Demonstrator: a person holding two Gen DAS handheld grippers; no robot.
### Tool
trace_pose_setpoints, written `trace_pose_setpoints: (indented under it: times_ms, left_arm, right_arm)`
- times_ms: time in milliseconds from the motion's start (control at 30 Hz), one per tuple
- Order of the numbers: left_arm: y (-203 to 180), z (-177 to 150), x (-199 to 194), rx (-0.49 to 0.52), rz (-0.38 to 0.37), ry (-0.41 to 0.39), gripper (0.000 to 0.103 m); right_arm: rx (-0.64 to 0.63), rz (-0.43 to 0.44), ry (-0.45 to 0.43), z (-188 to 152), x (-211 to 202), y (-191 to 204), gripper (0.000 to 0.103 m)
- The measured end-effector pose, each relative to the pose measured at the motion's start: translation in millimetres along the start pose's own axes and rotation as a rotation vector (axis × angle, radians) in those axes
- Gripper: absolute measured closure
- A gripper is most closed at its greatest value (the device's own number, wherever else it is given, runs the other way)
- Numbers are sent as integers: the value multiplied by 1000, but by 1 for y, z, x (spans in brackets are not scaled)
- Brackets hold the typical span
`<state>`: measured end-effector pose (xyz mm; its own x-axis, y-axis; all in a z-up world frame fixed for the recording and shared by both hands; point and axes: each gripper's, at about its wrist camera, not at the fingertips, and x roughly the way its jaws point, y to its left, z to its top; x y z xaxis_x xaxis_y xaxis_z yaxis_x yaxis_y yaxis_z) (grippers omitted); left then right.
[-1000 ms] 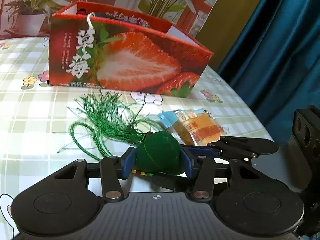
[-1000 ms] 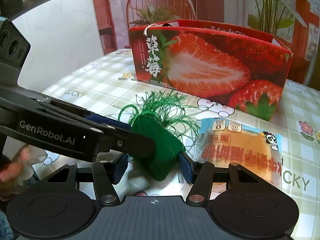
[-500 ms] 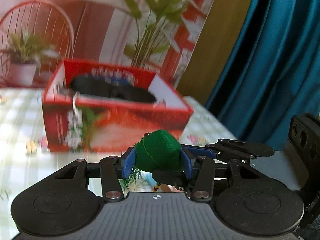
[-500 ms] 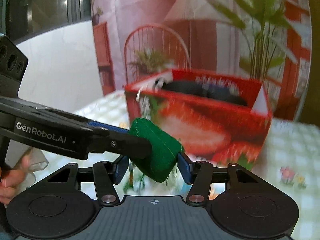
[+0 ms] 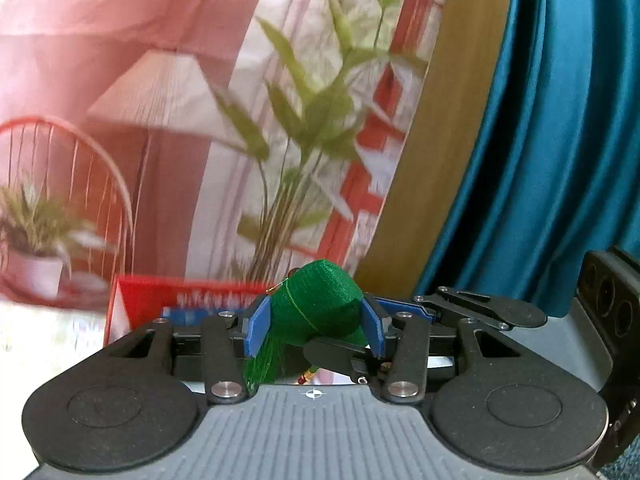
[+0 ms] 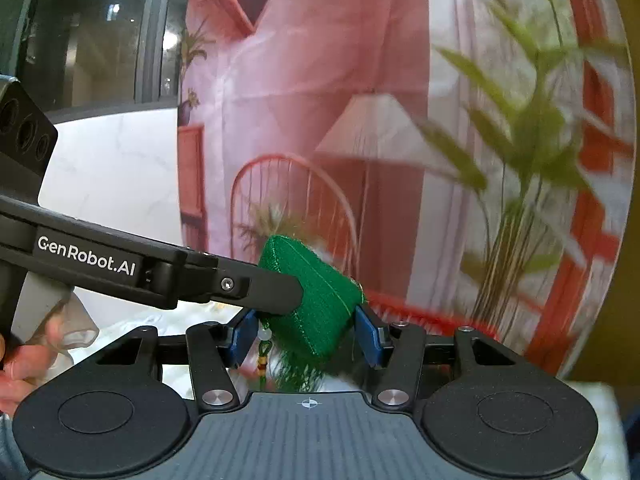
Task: Organize soft objects
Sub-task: 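Carry the green pouch over the red box and lower it inside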
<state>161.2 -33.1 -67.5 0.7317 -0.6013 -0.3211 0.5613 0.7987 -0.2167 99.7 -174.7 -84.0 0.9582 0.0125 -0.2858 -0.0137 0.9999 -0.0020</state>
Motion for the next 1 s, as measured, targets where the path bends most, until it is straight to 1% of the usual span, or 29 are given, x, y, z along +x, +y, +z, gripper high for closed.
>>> trace_pose_setpoints:
  times_ms: [67, 167, 233, 333, 467, 700, 833, 1000]
  left_arm:
    - [-1, 15, 7, 6, -5, -20, 52]
    - [-3, 27, 17, 21, -21, -35, 52]
    - [-2, 30, 25, 21, -37, -28, 52]
    - [-1, 25, 43, 10, -63, 7, 52]
    - [0, 9, 71, -8, -86, 74, 52]
    - [1, -25, 120, -45, -112, 190, 52]
    - [1, -39, 136, -58, -115, 239, 52]
    - [-1, -50, 148, -61, -105, 282, 52]
  right_arm:
    - [-13, -11, -22, 16, 6, -8, 53]
    - [-32, -30, -48, 33, 12, -20, 53]
    - [-51, -45, -52, 39, 15, -27, 53]
    - [-71, -63, -39, 40, 20, -39, 53]
    - [-63, -84, 15, 24, 28, -54, 53]
    - [-9, -119, 133, -21, 44, -76, 53]
    - [21, -130, 181, -45, 49, -83, 53]
    - [62, -144, 225, -65, 54, -88, 53]
